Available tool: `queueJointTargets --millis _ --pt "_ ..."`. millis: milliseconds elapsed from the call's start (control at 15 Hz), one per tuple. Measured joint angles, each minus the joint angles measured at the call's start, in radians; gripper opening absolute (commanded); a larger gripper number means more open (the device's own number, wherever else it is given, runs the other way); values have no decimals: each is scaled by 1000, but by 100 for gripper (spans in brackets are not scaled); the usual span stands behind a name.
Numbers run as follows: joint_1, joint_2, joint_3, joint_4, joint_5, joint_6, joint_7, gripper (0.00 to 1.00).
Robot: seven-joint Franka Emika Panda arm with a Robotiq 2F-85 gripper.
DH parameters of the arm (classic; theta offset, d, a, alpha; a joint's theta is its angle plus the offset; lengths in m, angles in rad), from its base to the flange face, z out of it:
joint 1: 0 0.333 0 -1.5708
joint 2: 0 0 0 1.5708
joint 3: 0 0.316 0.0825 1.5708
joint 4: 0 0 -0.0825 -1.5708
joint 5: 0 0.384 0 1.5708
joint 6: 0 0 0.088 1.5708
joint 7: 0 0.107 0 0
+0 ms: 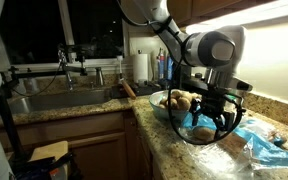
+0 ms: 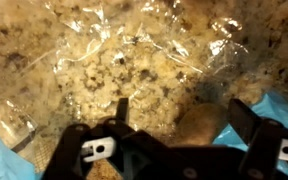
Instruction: Move potato from the plastic bag into the clear bowl
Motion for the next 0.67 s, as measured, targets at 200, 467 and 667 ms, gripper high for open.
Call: queueJointTargets --millis 200,467,667 --pt "0 3 0 0 0 34 -8 75" --pt "0 3 1 0 0 55 -15 53" --pt "0 3 2 0 0 59 -17 32"
